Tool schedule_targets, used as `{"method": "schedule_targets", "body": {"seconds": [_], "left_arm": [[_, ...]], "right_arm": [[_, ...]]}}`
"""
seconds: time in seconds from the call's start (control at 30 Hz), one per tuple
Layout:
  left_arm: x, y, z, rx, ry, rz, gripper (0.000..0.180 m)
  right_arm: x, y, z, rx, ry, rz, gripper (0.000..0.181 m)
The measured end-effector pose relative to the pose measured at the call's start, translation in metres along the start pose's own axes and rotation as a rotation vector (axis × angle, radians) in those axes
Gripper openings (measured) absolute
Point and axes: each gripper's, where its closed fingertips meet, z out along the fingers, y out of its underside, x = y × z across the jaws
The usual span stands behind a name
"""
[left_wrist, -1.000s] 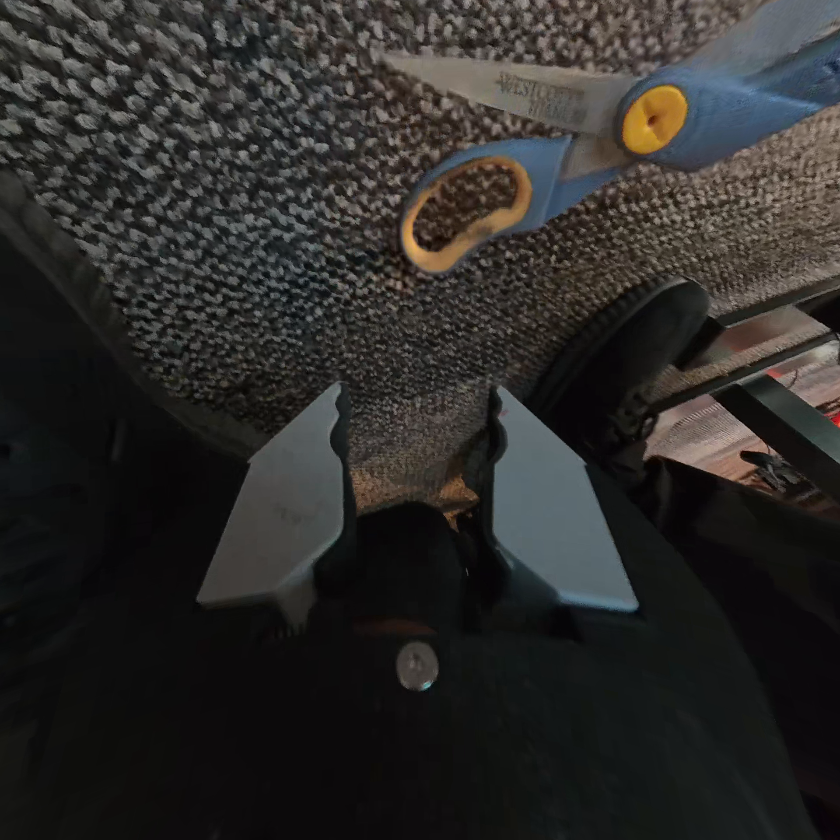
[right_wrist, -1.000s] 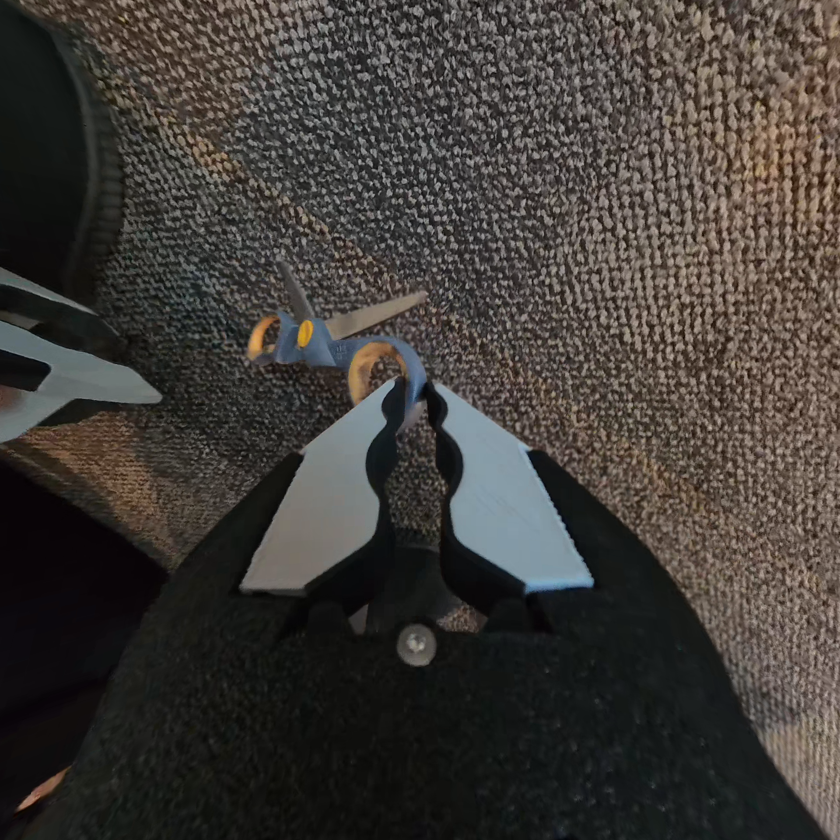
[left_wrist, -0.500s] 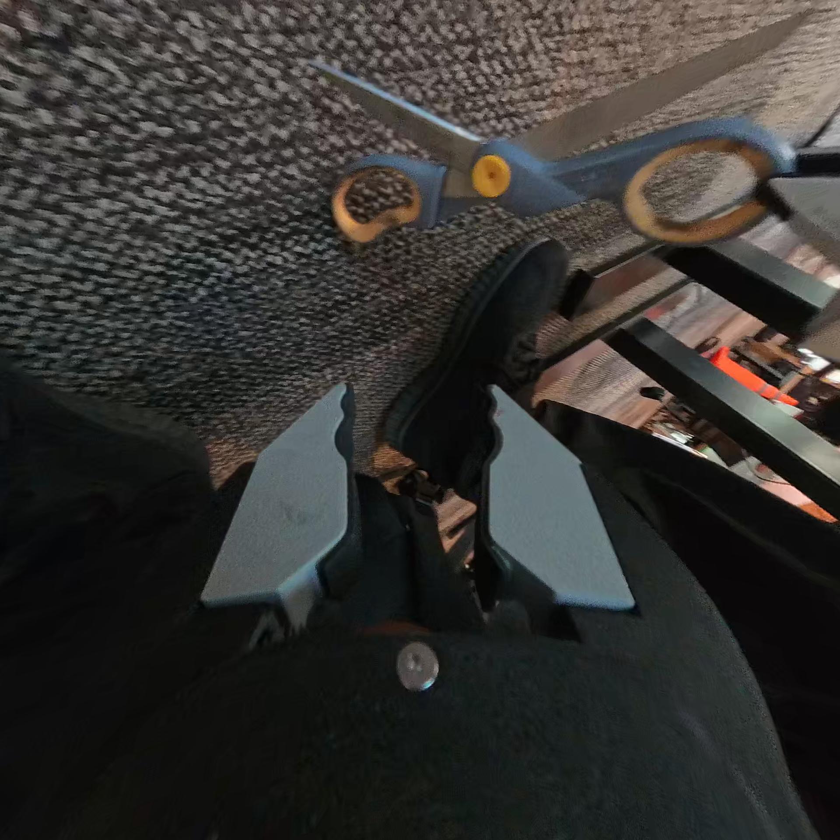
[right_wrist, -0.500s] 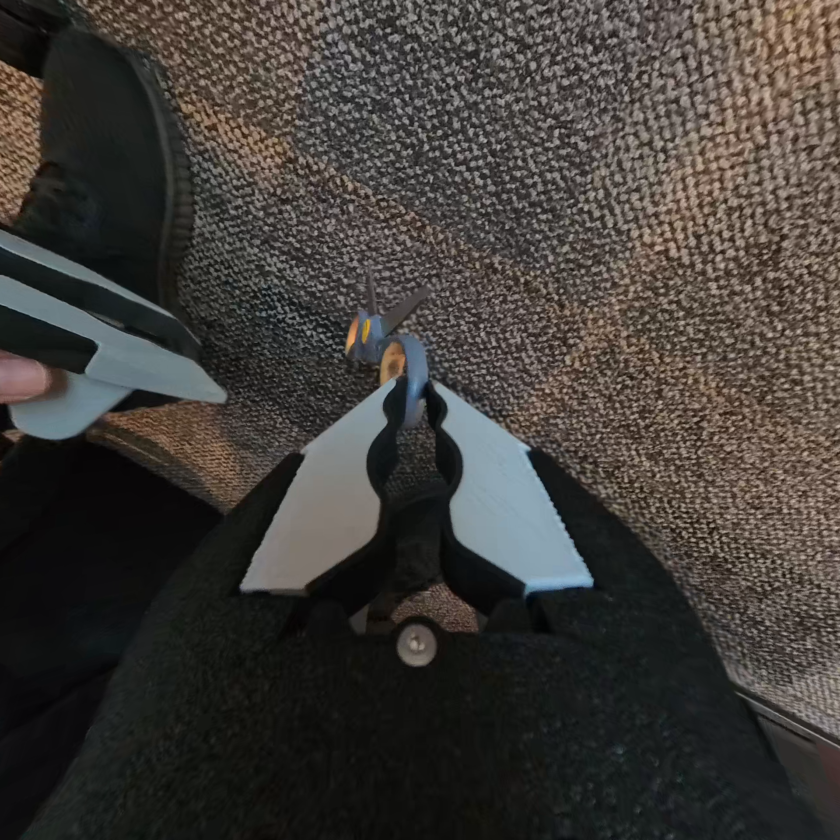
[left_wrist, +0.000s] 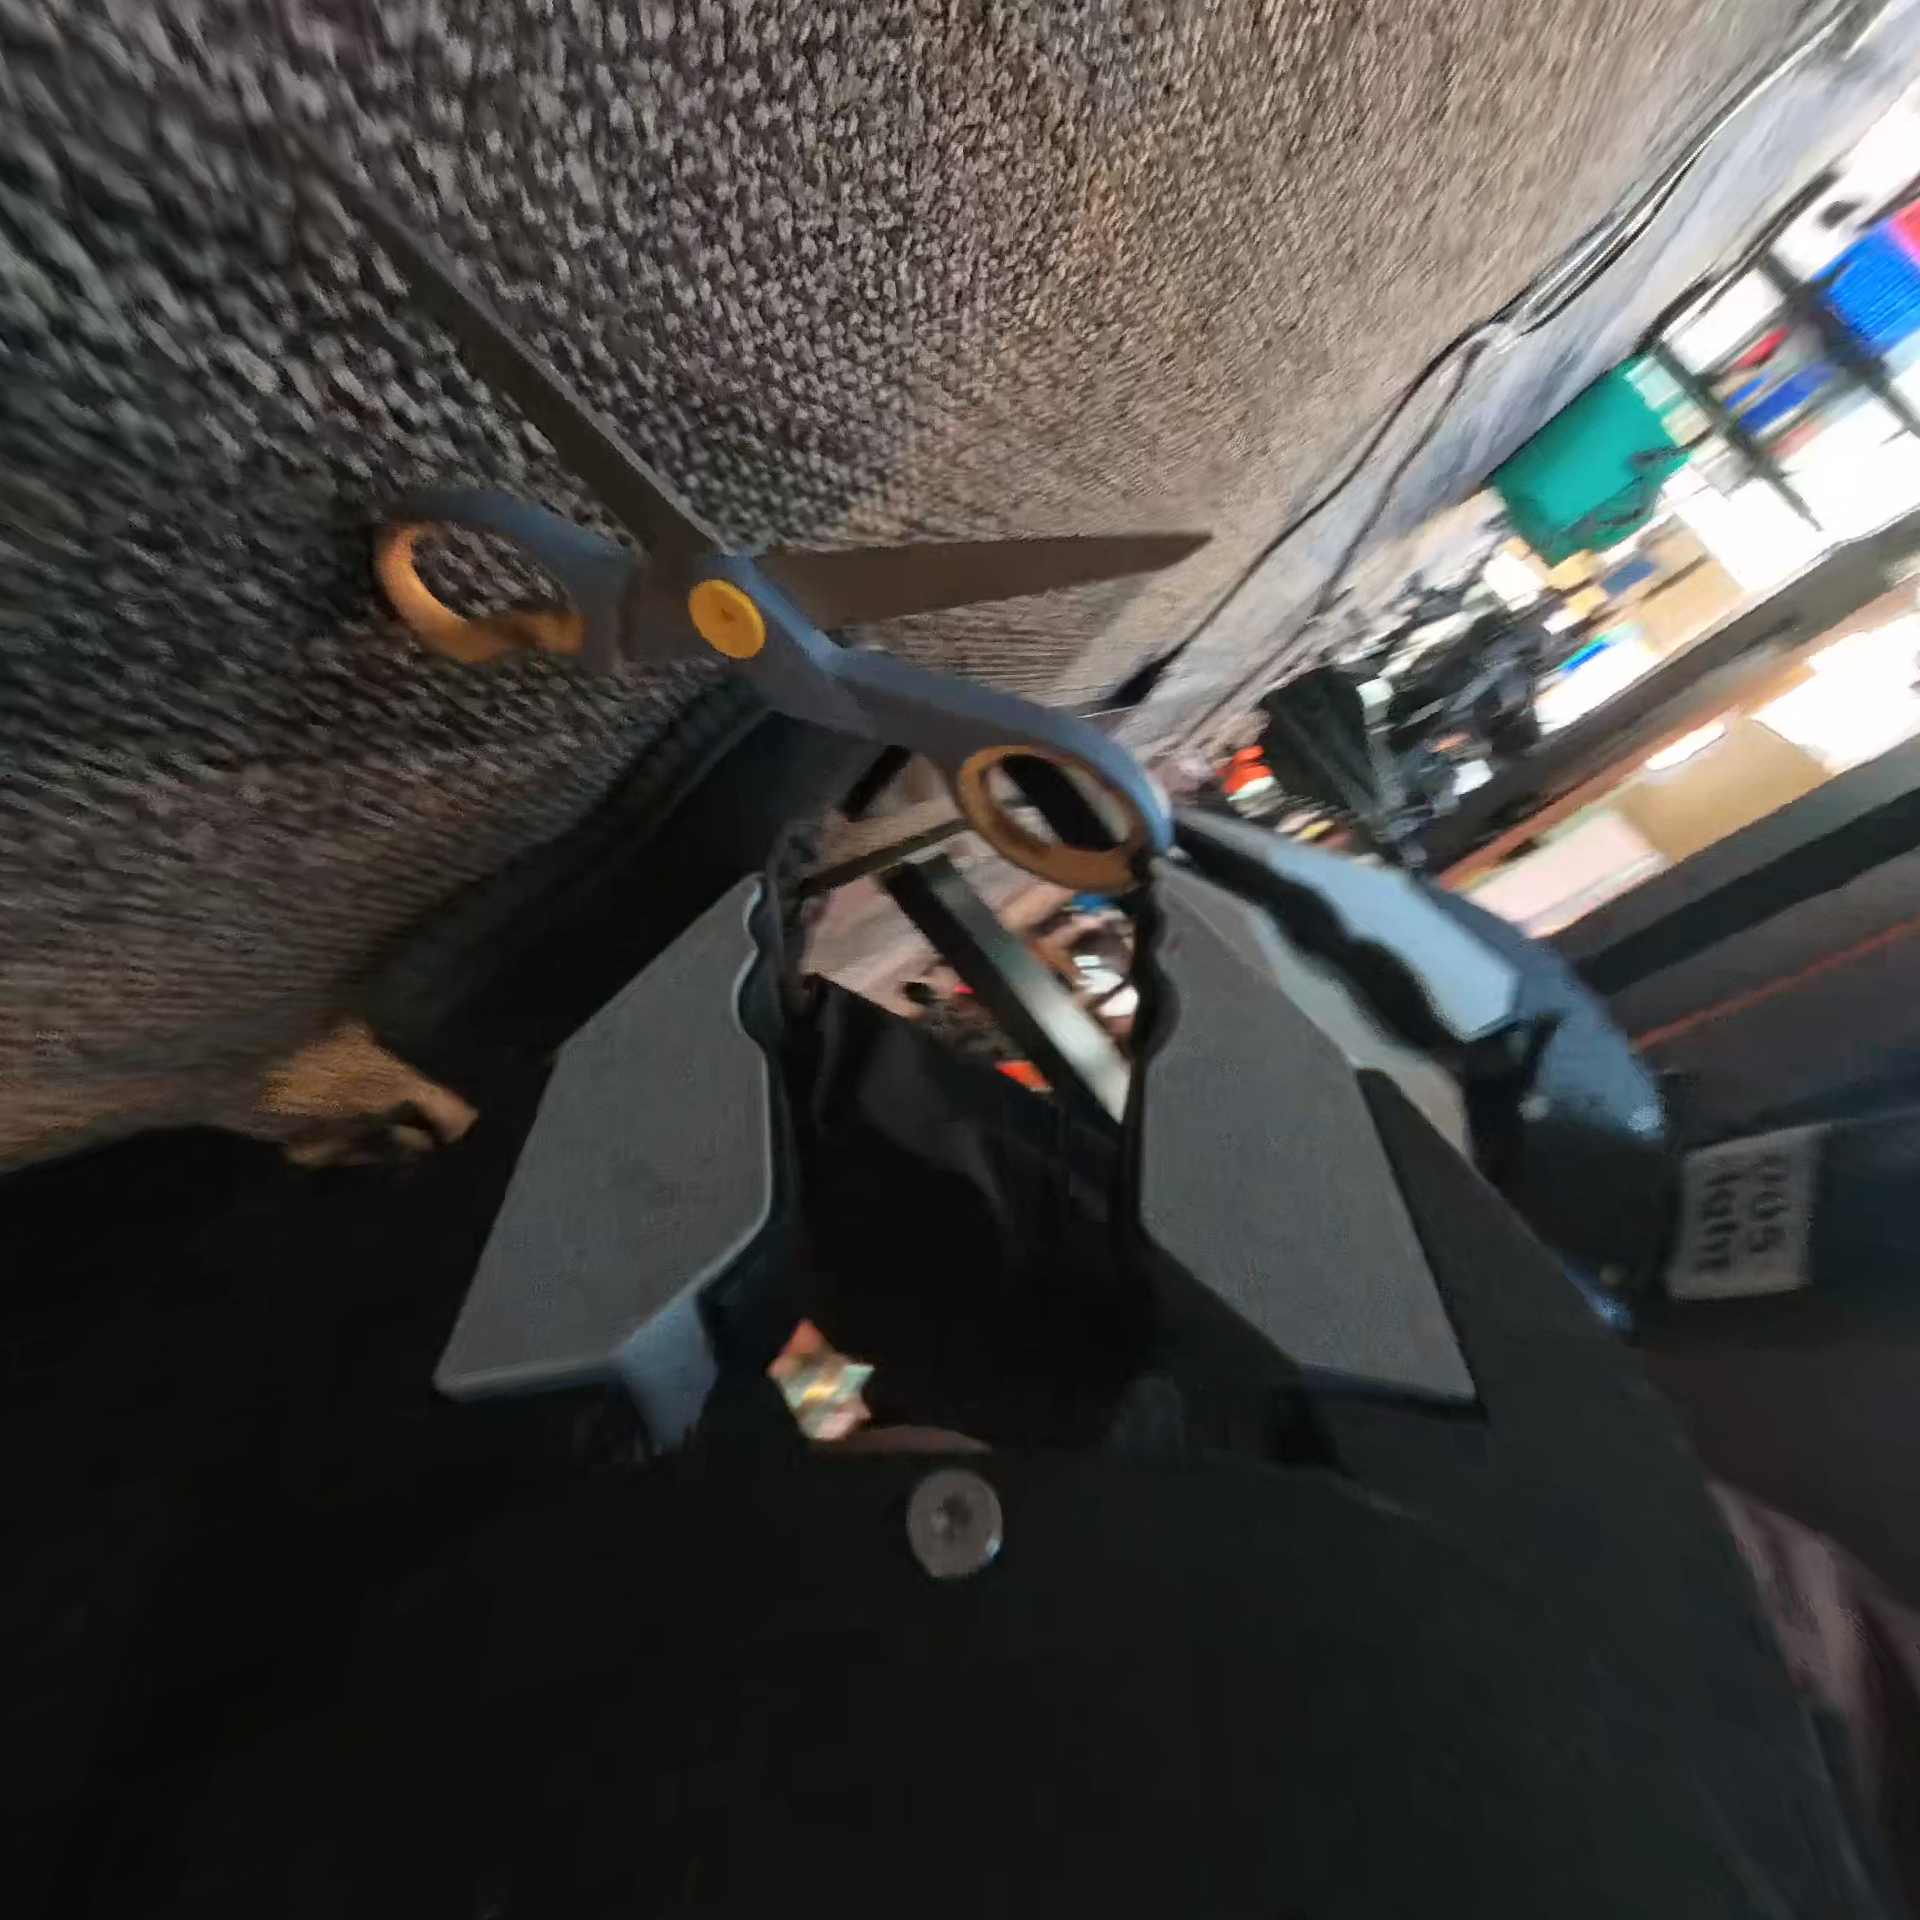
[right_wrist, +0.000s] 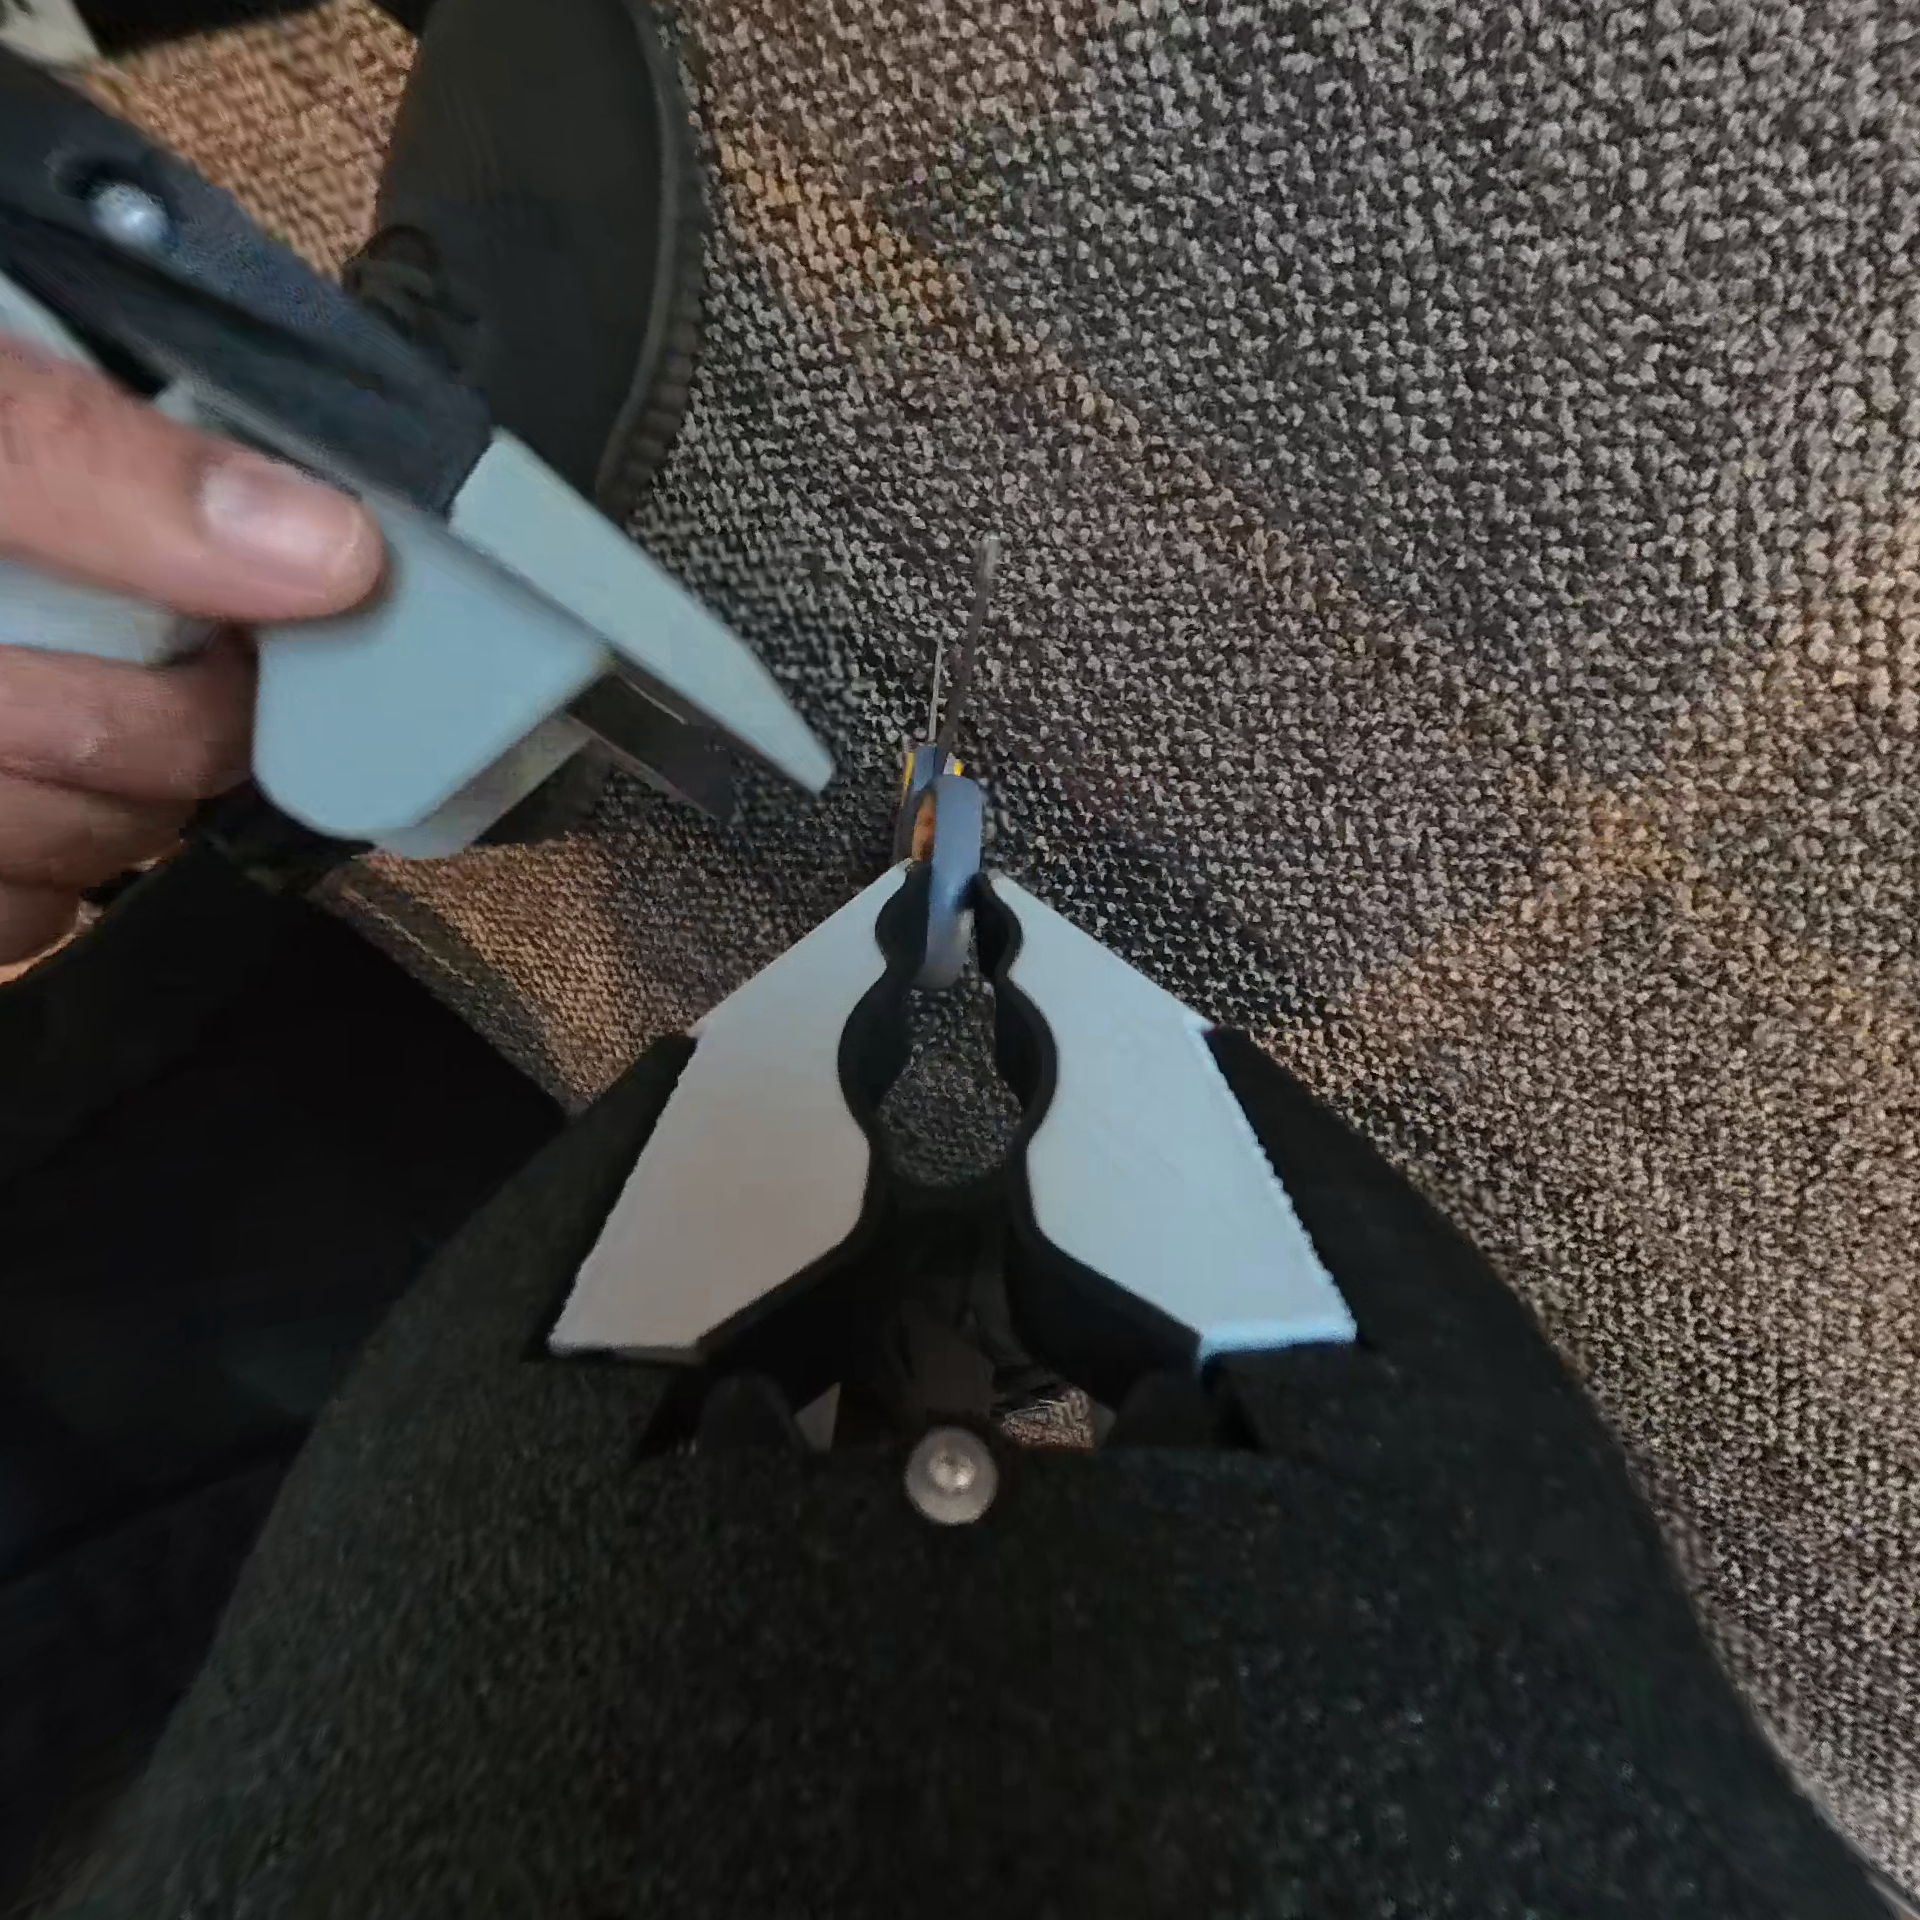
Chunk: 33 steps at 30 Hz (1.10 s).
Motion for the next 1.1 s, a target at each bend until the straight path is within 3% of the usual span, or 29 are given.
{"method": "schedule_targets", "body": {"seconds": [0.03, 0.3, 0.37, 0.53, 0.7, 0.87, 1.0, 1.1], "left_arm": [[0.004, -0.001, 0.002, -0.001, 0.040, -0.077, 0.068], [0.004, 0.013, 0.013, -0.109, -0.024, -0.237, 0.077], [0.001, 0.014, 0.013, -0.132, -0.072, -0.217, 0.068], [-0.004, 0.020, 0.011, -0.208, -0.142, -0.156, 0.017], [-0.023, 0.034, -0.001, -0.267, -0.298, -0.026, 0.010], [-0.002, 0.080, -0.057, -0.398, -0.477, 0.289, 0.008], [0.109, 0.151, -0.127, -0.461, -0.375, 0.438, 0.008], [0.224, 0.205, -0.219, -0.444, -0.252, 0.573, 0.008]], "right_arm": [[-0.003, 0.000, 0.000, 0.000, -0.007, -0.016, 0.007], [-0.031, -0.001, 0.002, 0.005, -0.039, -0.195, 0.007], [-0.040, 0.001, 0.003, 0.003, -0.050, -0.238, 0.007], [-0.055, 0.005, 0.007, 0.001, -0.070, -0.290, 0.006], [-0.067, 0.013, -0.010, -0.011, -0.095, -0.286, 0.000], [-0.062, 0.021, -0.089, -0.034, -0.089, -0.164, 0.000], [-0.070, 0.004, -0.198, -0.002, -0.122, 0.054, 0.001], [-0.099, -0.050, -0.321, 0.150, -0.174, 0.132, 0.003]]}}
